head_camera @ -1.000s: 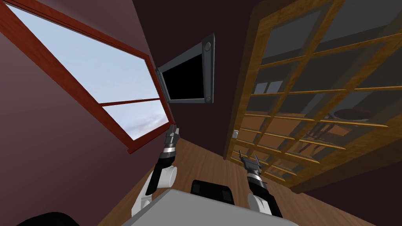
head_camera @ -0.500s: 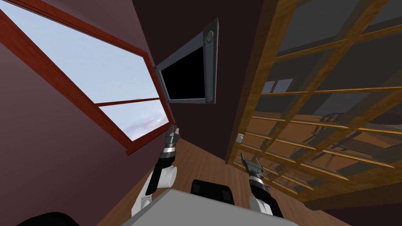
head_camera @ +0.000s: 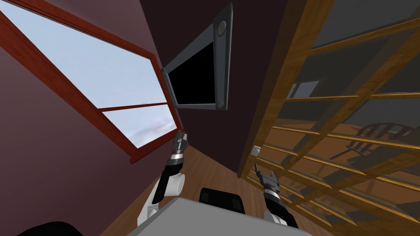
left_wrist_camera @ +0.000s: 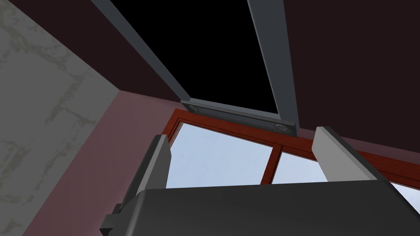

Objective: Pull the door open

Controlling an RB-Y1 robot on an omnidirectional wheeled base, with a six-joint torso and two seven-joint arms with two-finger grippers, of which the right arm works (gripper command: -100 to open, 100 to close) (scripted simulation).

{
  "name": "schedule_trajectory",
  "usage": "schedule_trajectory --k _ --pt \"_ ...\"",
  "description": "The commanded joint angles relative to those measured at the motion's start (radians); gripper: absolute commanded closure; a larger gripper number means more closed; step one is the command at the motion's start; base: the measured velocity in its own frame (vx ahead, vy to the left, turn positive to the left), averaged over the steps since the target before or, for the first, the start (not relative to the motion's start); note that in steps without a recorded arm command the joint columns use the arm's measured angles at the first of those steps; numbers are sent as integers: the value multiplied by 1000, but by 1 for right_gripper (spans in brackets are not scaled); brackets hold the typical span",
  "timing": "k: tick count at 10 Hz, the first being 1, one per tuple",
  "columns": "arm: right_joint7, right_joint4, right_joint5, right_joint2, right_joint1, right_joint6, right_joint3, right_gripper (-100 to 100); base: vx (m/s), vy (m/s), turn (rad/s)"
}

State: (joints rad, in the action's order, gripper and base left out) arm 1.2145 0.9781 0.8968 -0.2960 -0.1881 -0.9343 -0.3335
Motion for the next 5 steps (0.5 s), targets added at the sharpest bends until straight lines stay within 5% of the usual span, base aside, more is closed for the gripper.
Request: schedule_trajectory --k 1,5 --pt "0 0 0 0 0 0 0 -100 67 -13 15" --pt "71 -46 8 -42 -8 -22 11 -100 163 -11 69"
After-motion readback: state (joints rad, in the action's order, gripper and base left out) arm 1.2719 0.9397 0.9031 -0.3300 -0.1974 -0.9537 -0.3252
